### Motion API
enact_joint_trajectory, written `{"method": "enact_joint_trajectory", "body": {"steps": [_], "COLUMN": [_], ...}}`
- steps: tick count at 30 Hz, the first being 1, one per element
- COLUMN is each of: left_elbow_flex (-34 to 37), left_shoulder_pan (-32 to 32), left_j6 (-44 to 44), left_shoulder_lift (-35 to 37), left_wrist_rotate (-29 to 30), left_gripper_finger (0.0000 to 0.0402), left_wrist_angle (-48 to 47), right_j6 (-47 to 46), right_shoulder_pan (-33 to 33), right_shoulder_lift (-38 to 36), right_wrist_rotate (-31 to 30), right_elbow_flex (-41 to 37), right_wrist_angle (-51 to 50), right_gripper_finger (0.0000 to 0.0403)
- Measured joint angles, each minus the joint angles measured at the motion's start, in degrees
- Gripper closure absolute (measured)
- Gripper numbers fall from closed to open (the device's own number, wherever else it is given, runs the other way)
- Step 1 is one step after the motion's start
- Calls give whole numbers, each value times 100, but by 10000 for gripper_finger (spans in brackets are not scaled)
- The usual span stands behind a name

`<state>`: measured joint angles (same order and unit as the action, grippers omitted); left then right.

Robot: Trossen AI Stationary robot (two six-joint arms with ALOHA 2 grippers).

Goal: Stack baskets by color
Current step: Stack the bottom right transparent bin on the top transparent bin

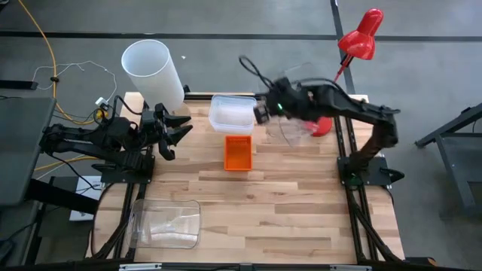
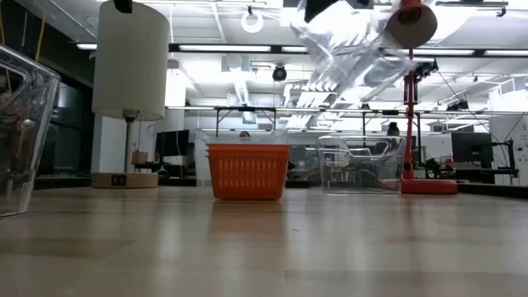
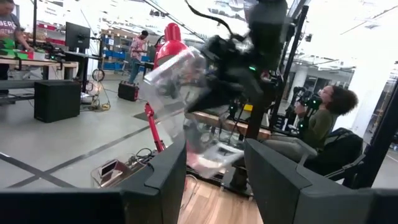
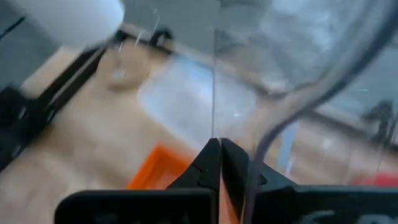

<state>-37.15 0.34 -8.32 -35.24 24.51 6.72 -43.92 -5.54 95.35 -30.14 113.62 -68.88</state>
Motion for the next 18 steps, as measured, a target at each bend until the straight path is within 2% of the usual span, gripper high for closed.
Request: {"method": "enact_joint_trajectory", "body": {"steps": [4, 9, 15, 18], "left_elbow_flex": [0, 0, 0, 0], "left_shoulder_pan": [2, 0, 1, 2], "left_j6": [-2, -2, -2, -2], "left_shoulder_lift": [0, 0, 0, 0], "left_wrist_rotate": [68, 75, 79, 79], "left_gripper_finger": [252, 252, 252, 252], "left_wrist_angle": [4, 7, 7, 7], "right_j6": [328, 24, -512, -755], "right_shoulder_pan": [-542, -1006, -1187, -1209], "right_shoulder_lift": [552, 1139, 1729, 1899], "right_wrist_rotate": [-154, -183, -423, -523], "right_elbow_flex": [486, 555, 555, 555], "right_wrist_angle": [-38, -473, -1005, -965], "right_gripper_finger": [403, 403, 403, 403]}}
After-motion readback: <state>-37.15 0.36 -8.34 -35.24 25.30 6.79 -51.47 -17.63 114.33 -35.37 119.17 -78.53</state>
